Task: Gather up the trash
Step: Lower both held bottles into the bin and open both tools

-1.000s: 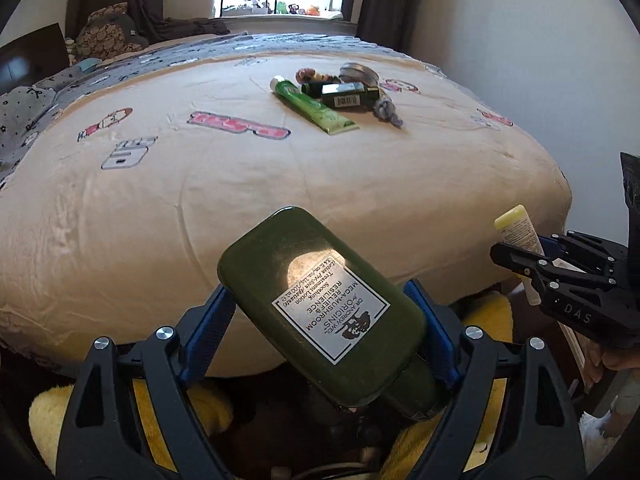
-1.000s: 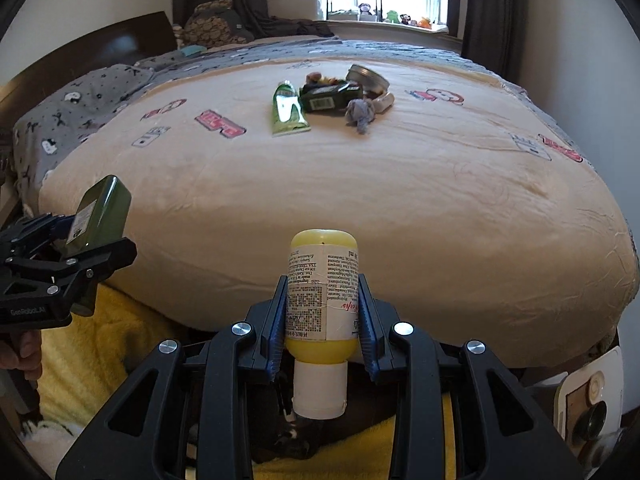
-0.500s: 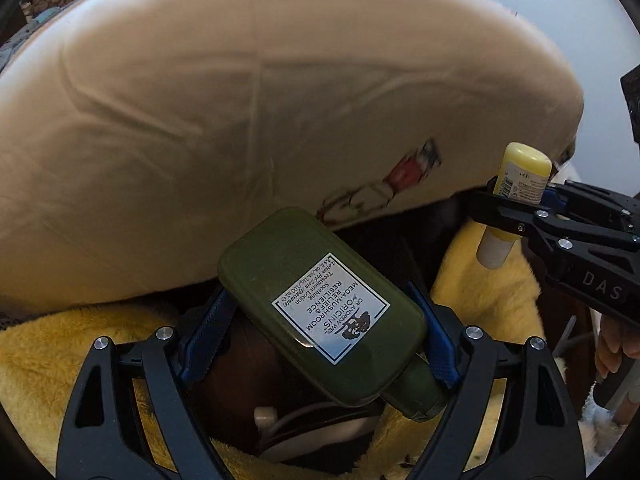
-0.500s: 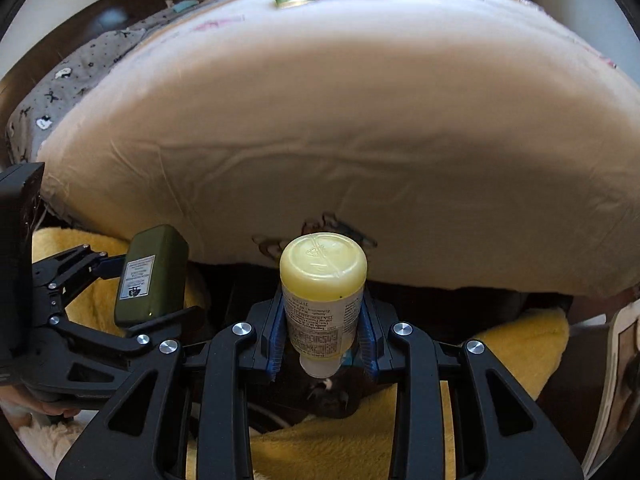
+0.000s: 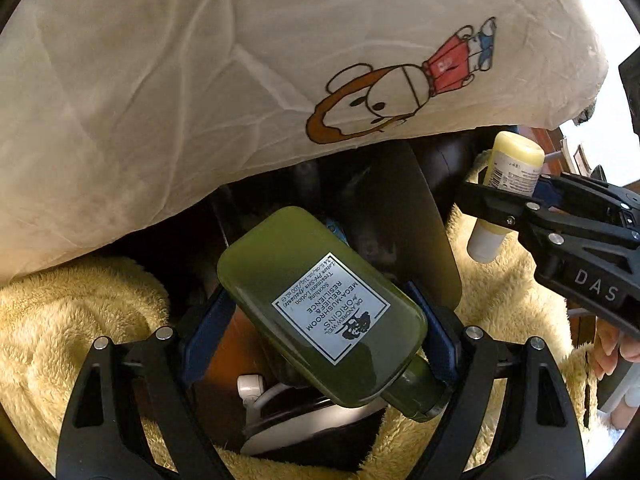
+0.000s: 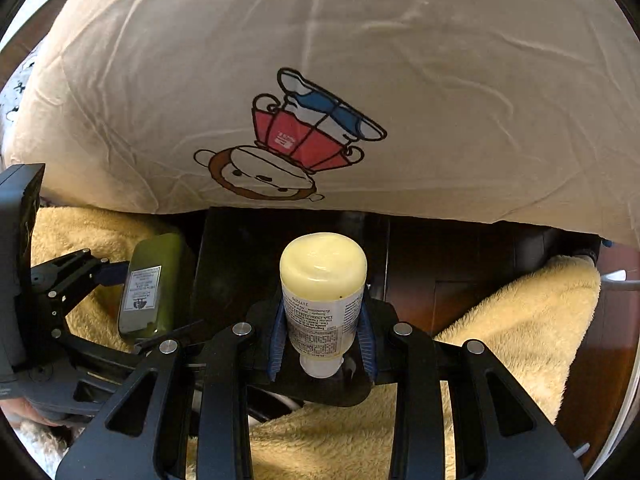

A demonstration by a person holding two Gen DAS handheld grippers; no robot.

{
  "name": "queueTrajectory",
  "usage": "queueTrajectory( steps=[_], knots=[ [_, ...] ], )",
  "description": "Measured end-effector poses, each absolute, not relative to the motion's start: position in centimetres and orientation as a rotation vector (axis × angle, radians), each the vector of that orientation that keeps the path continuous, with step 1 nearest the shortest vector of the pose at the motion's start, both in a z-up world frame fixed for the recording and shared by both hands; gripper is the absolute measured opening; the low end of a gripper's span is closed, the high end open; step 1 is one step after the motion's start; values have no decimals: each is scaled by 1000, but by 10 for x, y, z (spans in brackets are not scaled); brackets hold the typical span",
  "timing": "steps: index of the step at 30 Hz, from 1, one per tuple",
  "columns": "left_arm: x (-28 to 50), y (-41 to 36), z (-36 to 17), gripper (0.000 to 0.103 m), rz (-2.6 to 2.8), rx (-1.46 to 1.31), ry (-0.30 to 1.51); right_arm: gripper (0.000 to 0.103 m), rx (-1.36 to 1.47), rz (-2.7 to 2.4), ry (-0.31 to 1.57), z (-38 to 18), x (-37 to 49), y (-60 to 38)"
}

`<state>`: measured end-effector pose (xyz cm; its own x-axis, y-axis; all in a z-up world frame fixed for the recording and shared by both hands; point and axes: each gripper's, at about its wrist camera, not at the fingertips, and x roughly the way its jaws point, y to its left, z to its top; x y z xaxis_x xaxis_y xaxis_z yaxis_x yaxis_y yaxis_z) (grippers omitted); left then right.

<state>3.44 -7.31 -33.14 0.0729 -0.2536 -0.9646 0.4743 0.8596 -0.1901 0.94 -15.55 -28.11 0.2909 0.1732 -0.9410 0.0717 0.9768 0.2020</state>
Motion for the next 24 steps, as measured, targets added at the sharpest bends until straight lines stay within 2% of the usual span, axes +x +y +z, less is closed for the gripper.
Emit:
queueTrajectory(
  steps=[3, 4, 5, 6, 7, 11, 16, 24],
  knots=[
    [41, -70, -335, 82, -539, 175, 1418, 34, 232, 66, 1280, -280, 10, -156],
    [41, -70, -338, 84, -536, 167, 1419, 40, 235, 63, 1275, -278, 11, -156],
    [42, -68, -337, 90, -535, 154, 1417, 45, 236, 57, 1270, -276, 10, -156],
    [41, -65, -335, 93, -536, 145, 1411, 58, 238, 52, 1266, -275, 12, -156],
    [41, -64, -332, 94, -536, 140, 1402, 64, 241, 50, 1260, -273, 12, -156],
    [41, -65, -320, 95, -533, 138, 1364, 64, 245, 37, 1239, -263, 14, -156],
    [42, -65, -292, 95, -528, 146, 1298, 74, 259, 12, 1190, -250, 20, -174],
    [48, -49, -218, 95, -514, 116, 1114, 80, 232, -51, 997, -177, 22, -200]
  ],
)
